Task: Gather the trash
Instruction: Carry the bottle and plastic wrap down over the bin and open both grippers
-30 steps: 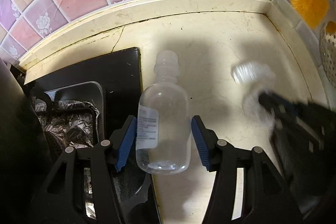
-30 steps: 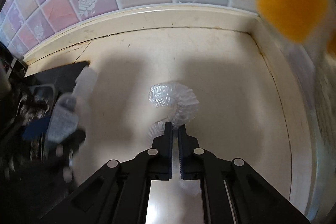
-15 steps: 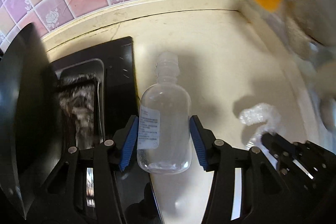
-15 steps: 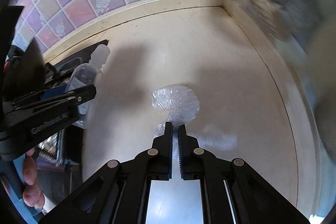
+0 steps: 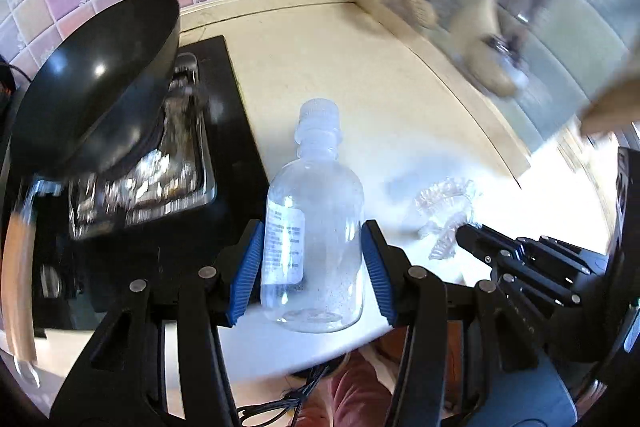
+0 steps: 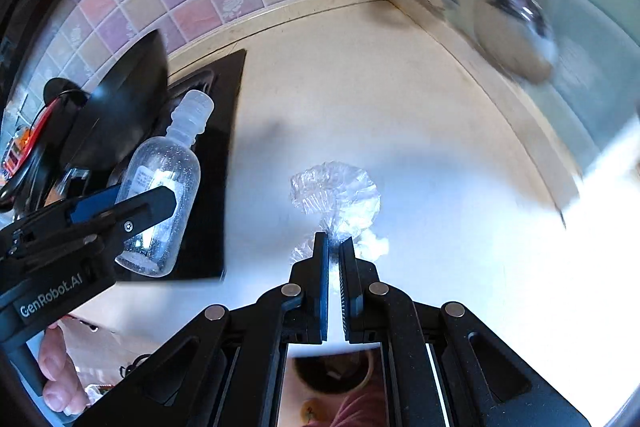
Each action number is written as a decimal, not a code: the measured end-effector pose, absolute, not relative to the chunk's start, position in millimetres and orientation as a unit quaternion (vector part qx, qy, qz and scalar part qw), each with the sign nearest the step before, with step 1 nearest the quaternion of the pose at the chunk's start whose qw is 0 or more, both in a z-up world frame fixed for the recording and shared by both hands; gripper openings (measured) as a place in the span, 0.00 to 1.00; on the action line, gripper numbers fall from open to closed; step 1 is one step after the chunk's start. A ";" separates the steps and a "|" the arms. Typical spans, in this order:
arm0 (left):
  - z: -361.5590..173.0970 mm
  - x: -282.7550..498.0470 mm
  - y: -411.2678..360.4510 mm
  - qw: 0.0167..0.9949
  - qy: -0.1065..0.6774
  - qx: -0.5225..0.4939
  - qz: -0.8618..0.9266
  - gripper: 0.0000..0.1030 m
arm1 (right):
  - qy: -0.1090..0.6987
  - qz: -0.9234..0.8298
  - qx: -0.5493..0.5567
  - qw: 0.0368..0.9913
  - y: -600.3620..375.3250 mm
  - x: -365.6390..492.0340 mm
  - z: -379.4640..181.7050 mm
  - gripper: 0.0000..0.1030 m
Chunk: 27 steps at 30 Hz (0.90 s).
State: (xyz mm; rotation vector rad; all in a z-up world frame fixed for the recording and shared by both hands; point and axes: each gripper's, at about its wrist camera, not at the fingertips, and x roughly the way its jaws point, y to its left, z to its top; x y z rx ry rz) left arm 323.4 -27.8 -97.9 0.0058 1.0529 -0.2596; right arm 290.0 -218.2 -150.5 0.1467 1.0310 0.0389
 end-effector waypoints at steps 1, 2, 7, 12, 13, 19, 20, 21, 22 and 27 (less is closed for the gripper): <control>-98.0 306.4 -25.0 0.856 0.500 0.004 -0.131 0.45 | 0.494 0.015 0.073 0.866 -215.0 270.4 -152.0 0.04; -99.2 292.0 -22.5 0.856 0.499 0.005 -0.136 0.45 | 0.497 0.013 0.077 0.864 -212.8 254.8 -154.2 0.04; -115.1 221.2 -5.1 0.850 0.505 0.004 -0.149 0.45 | 0.513 0.015 0.091 0.854 -191.0 172.1 -173.0 0.04; -154.3 159.0 16.1 0.831 0.534 0.008 -0.155 0.46 | 0.550 0.034 0.113 0.827 -173.4 114.2 -211.9 0.04; -163.8 149.6 19.3 0.826 0.541 0.009 -0.154 0.46 | 0.561 0.036 0.118 0.818 -170.8 104.4 -222.3 0.04; -230.4 99.2 37.1 0.797 0.586 0.000 -0.146 0.46 | 0.608 0.041 0.143 0.780 -168.3 63.1 -283.0 0.04; -242.4 93.3 38.8 0.792 0.594 -0.006 -0.144 0.46 | 0.615 0.040 0.148 0.774 -170.5 59.5 -295.3 0.05; -253.8 88.2 40.8 0.787 0.600 -0.011 -0.143 0.46 | 0.619 0.038 0.150 0.770 -171.7 58.8 -304.5 0.05; -267.1 83.1 42.5 0.783 0.606 -0.017 -0.141 0.46 | 0.624 0.034 0.151 0.766 -172.9 56.2 -318.0 0.05; -344.9 69.3 44.3 0.770 0.626 -0.023 -0.120 0.47 | 0.654 0.022 0.128 0.745 -165.1 51.6 -399.5 0.05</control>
